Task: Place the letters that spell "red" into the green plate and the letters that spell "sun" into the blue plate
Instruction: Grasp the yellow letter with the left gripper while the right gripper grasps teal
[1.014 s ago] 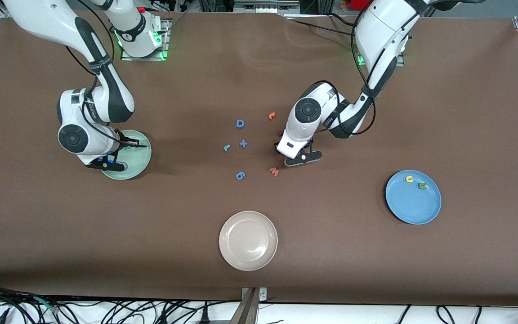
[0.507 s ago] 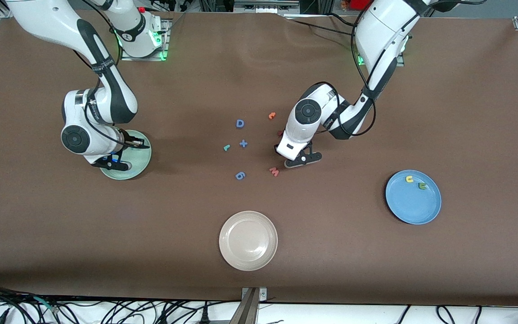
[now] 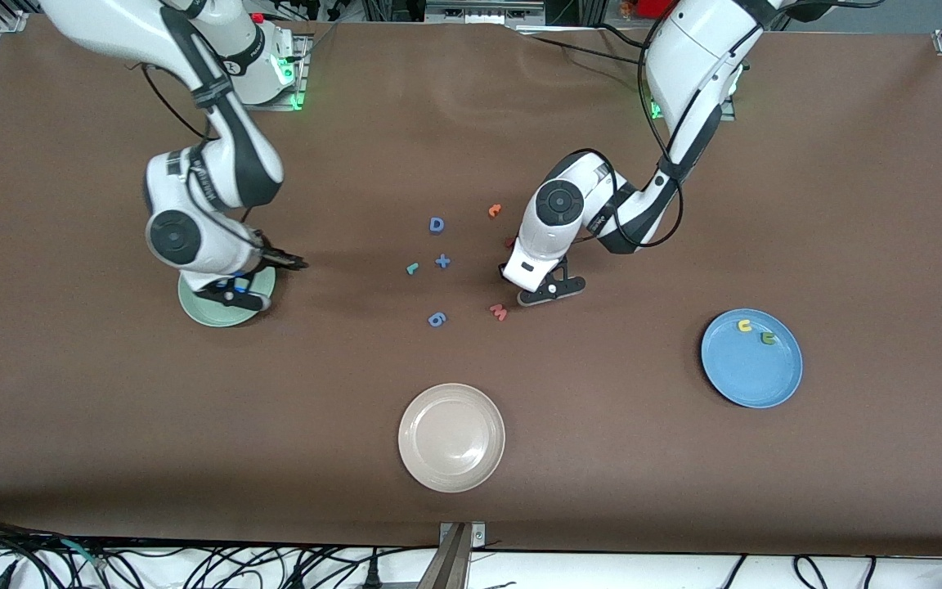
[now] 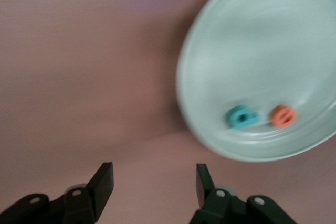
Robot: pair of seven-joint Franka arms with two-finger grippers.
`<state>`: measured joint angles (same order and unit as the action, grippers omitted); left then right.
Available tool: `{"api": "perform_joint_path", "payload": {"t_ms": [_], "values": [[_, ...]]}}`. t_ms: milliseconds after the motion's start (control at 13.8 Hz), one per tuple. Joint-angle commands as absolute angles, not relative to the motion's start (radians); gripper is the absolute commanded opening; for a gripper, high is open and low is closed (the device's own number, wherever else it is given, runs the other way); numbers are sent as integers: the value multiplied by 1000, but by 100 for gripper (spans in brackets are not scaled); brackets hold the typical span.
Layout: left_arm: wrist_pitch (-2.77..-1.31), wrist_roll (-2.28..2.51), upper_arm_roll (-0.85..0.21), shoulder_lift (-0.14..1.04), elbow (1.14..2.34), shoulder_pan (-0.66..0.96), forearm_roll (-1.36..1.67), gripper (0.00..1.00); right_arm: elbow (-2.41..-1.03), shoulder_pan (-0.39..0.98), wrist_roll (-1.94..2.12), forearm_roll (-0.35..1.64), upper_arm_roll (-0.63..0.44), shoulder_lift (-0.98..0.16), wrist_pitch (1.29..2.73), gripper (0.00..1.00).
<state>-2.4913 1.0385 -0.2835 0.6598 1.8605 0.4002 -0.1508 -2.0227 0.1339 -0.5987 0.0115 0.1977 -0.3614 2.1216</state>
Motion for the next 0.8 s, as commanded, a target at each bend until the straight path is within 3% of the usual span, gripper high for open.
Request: {"api": "perform_joint_path", "payload": {"t_ms": [0, 362, 724], "values": [[-2500, 1072, -273, 701, 1830, 423, -184, 16, -1921, 158, -805, 23, 285, -403, 2102, 72], [-2461, 1063, -264, 687, 1812, 411, -184, 9, -1783, 290, -1058, 21, 301, -558, 2222, 72], [-2208, 1005, -267, 687, 1666, 348, -176, 8, -1740, 365, -1144, 6, 296, -675, 2399, 72]]}}
